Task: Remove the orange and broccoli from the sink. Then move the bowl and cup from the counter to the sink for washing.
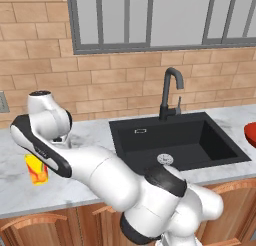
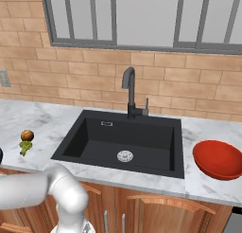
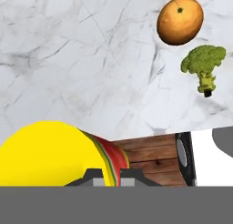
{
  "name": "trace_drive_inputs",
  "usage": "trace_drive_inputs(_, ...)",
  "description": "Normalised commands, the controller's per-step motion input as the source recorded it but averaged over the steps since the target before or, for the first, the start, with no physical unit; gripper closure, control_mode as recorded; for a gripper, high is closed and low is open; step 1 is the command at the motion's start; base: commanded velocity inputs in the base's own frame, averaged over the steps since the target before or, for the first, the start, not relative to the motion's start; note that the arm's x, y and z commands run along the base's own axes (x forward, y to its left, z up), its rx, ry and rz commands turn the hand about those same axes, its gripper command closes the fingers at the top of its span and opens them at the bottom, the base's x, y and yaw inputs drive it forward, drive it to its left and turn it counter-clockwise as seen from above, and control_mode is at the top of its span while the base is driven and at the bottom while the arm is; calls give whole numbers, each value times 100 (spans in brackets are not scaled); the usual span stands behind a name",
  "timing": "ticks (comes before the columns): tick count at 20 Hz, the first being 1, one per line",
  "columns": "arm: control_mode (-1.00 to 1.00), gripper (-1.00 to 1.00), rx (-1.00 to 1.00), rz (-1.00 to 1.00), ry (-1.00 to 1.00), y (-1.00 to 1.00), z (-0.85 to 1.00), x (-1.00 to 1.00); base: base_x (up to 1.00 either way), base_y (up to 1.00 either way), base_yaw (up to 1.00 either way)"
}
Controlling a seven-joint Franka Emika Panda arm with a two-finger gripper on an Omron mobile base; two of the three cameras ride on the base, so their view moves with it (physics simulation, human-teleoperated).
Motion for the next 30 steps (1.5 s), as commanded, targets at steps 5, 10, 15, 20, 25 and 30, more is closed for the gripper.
trace_drive_inputs(5,-100,100,-3,0,8,-32,46,-12,0,0,0)
trace_drive_inputs(10,-100,100,-3,0,6,-35,41,-15,0,0,0)
trace_drive_inputs(15,-100,100,-1,0,-1,-43,30,-20,0,0,0)
trace_drive_inputs(20,-100,100,0,0,-6,-49,26,-23,0,0,0)
trace_drive_inputs(25,-100,100,0,-1,-11,-50,22,-19,0,0,0)
trace_drive_inputs(30,-100,100,0,-2,-8,-51,19,-12,0,0,0)
